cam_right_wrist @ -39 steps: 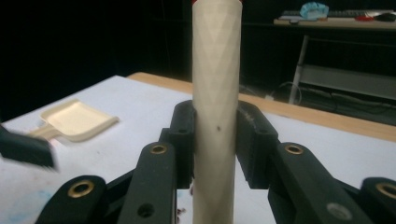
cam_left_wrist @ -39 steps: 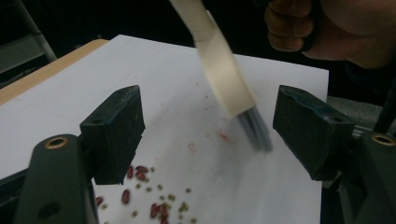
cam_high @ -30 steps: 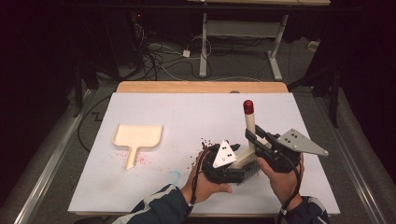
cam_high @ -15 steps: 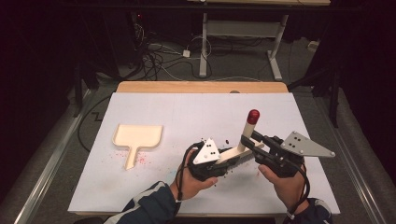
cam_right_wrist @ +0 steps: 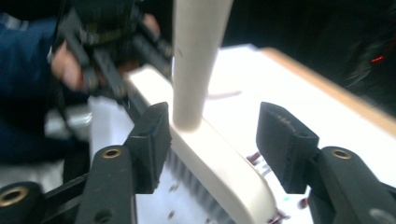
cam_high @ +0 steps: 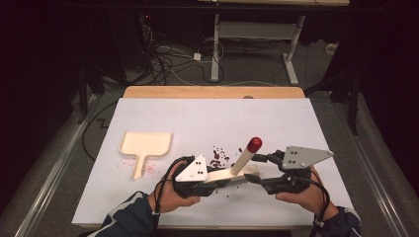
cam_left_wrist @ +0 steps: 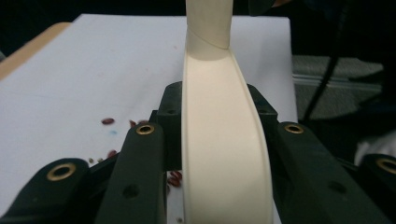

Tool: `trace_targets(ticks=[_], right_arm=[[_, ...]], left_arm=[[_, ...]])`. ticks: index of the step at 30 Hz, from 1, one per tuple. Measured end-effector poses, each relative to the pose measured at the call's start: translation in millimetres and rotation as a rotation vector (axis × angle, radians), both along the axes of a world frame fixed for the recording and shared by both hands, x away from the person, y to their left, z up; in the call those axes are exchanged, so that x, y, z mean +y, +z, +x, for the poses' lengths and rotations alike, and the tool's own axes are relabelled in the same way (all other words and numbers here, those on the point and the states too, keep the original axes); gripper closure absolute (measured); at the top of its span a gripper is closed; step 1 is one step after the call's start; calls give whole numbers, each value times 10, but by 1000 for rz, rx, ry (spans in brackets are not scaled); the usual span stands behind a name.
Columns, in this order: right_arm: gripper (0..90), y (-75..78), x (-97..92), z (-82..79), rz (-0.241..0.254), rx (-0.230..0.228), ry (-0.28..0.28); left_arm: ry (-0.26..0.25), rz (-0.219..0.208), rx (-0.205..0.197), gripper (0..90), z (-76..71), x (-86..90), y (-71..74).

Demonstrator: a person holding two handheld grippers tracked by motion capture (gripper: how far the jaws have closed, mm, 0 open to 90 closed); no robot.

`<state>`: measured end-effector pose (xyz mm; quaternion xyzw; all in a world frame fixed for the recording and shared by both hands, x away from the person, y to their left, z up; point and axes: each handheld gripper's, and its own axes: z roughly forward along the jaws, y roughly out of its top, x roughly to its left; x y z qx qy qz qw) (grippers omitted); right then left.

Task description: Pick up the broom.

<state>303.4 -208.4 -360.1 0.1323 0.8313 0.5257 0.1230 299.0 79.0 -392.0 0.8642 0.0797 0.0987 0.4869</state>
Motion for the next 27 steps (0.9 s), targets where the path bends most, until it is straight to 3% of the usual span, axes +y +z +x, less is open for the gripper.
trace_targets(ticks=[1,7,13,18,20,23,25,27], right_arm=[[429,-39,33,15,-12,24,36],[473,-318,316,46,-158,120,200],[582,-539,473,78,-187,208,238],[646,-573,457,100,-176,208,287],[661,-570,461,81,-194,204,275],[678,-562,446,99,-200,171,260],[678,-547,419,95,-197,174,232],[678,-528,393,105,-183,166,208]], left_arm=[[-37,23,8,656,-41,45,-41],[-104,59,37,656,-99,123,-150],[-127,58,49,654,-104,148,-182],[-144,28,74,619,-67,165,-190],[-135,28,68,583,-49,172,-194],[-69,33,45,514,-35,191,-185],[-17,23,22,474,-17,253,-156],[10,24,8,375,-15,274,-142]])
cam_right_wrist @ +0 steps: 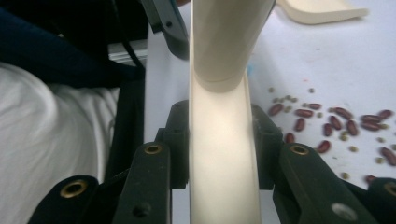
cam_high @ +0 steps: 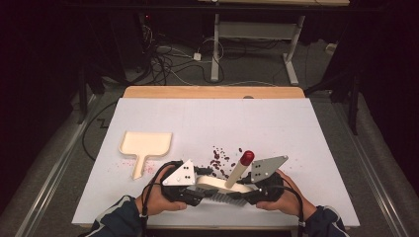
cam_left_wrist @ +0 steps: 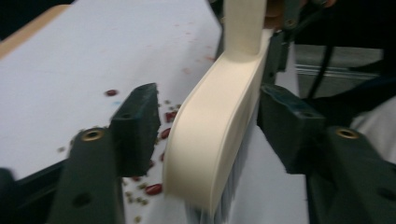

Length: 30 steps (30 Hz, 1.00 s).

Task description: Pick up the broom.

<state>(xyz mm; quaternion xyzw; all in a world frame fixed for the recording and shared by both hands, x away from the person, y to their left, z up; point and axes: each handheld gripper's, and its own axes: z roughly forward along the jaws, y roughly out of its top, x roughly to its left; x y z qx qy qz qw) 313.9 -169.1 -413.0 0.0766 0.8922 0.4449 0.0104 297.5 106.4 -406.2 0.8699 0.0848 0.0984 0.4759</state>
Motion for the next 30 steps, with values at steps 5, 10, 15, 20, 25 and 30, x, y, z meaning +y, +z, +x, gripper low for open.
trace_targets(ticks=[5,10,15,20,25,30], right_arm=[[678,43,-64,29,14,-17,-54],[678,122,-173,60,35,-40,-148],[678,226,-240,56,56,-51,-218],[677,284,-406,127,78,-71,-314],[677,334,-518,181,81,-99,-394],[678,338,-607,253,67,-135,-474]], left_arm=[[140,33,-92,262,-27,163,38],[274,84,-148,193,-64,449,-49],[396,113,-149,177,-101,776,-202],[541,108,-114,177,-145,1036,-315],[590,88,-89,178,-159,1157,-390],[583,102,-82,178,-131,1138,-420]])
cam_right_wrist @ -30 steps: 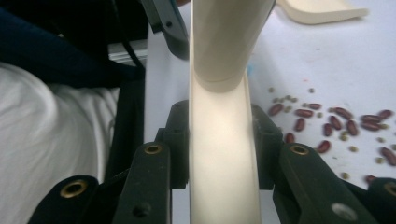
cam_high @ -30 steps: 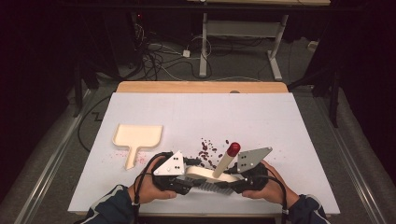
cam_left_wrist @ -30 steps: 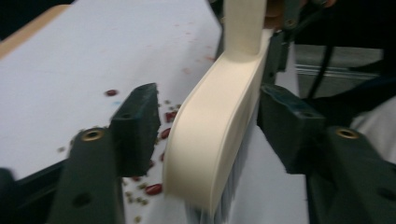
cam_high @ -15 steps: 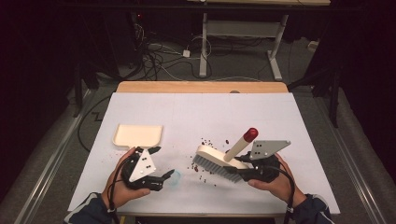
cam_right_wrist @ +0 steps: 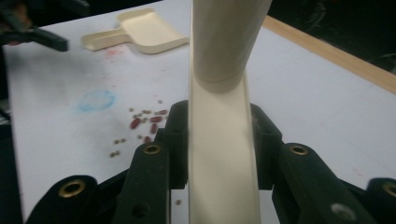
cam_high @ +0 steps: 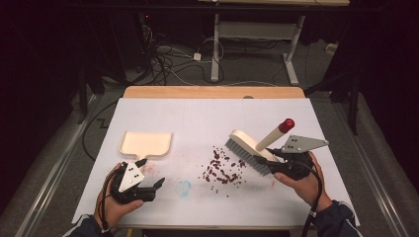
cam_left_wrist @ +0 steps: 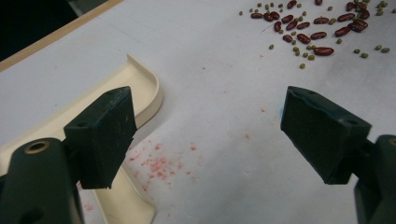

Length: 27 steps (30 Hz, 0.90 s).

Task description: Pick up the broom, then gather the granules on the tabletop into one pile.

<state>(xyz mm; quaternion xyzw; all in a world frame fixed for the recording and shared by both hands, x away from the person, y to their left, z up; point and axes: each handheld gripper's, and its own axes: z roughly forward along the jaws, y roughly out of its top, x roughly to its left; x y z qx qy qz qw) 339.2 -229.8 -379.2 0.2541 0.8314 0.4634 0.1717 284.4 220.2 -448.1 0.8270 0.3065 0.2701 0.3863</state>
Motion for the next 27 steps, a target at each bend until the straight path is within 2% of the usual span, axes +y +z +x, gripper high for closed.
trace_targets(ticks=[1,2,3,4,6,7,9,10,11,15,18,27], right_arm=[[678,-5,-55,47,-7,-19,-39],[678,-5,-55,47,-7,-19,-39],[678,-15,-115,99,-10,-31,-83],[678,-15,-115,99,-10,-31,-83],[678,-42,-194,173,-40,-60,-151],[678,-42,-194,173,-40,-60,-151],[678,-79,-269,258,-45,-67,-199],[678,-79,-269,258,-45,-67,-199],[678,-104,-296,322,-56,-64,-231],[678,-150,-315,430,-63,-57,-265],[678,-229,-284,570,-95,-47,-299],[678,-384,-112,760,-184,-53,-316]], left_arm=[[1,5,-1,177,-6,-3,-2],[1,8,-4,177,-14,-2,-2],[-2,10,-6,177,-31,8,4],[-2,10,-6,177,-31,8,4],[0,10,-8,177,-42,14,6],[-2,10,-7,177,-44,16,5],[-2,14,-4,177,-42,12,-1],[-1,18,0,177,-36,10,-4],[-3,16,1,177,-29,7,-5],[-11,24,9,177,-1,-14,-25],[-15,31,29,177,-5,-22,-40],[-23,39,24,177,-15,-40,-36]])
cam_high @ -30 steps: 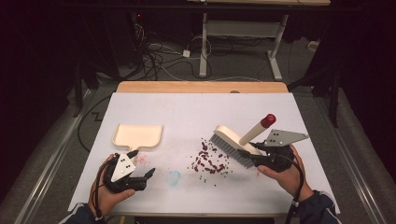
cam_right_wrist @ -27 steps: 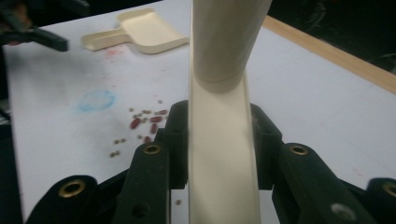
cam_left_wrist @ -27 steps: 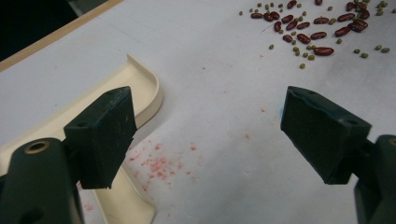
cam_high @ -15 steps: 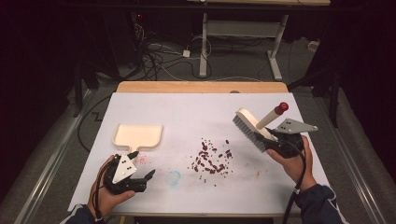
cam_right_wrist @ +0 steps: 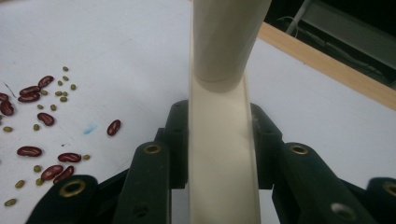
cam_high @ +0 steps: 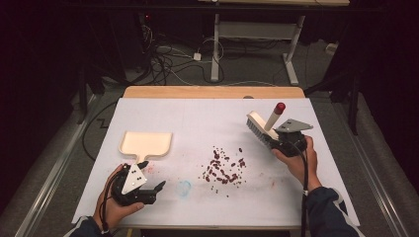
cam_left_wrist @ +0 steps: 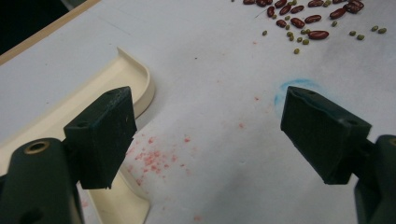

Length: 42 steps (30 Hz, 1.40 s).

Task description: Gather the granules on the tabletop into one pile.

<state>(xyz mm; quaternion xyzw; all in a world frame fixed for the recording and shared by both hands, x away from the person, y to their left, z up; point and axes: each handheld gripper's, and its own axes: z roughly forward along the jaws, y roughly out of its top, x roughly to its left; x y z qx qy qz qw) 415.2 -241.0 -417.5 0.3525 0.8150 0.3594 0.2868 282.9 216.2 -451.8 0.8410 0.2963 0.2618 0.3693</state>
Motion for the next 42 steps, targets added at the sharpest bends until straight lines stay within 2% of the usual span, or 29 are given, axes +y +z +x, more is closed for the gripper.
trace_targets(ticks=[4,5,8,9,14,17,18,25,27,29,34,38,40,42], right_arm=[[679,-71,125,62,-27,-10,-1],[679,-90,210,69,-50,-17,5],[679,-109,301,64,-59,-14,26],[679,-130,404,39,-79,-13,48],[678,-171,634,-68,-134,-14,107],[677,-177,716,-128,-115,-8,145],[677,-177,716,-128,-115,-8,145],[676,-218,977,-349,-128,-20,256],[677,-220,999,-377,-129,-20,266],[677,-216,1034,-439,-134,-20,299],[677,-183,1016,-513,-119,-15,335],[678,-155,990,-543,-141,-27,342],[678,-140,976,-541,-134,-34,337],[679,-77,916,-513,-94,-36,329]], left_arm=[[-11,14,9,177,9,-31,-15],[-12,15,9,177,8,-33,-14],[-14,14,10,177,8,-30,-16],[-13,14,11,177,9,-29,-17],[-21,18,13,177,1,-32,-18],[-21,23,16,177,4,-32,-19],[-21,24,17,177,5,-34,-20],[-20,20,18,177,1,-31,-19],[-21,20,18,177,-1,-28,-18],[-20,21,19,177,-1,-27,-19],[-24,22,19,177,-8,-25,-17],[-22,27,19,177,-6,-26,-18],[-26,33,21,177,-9,-34,-23],[-28,37,22,177,-10,-41,-25]])
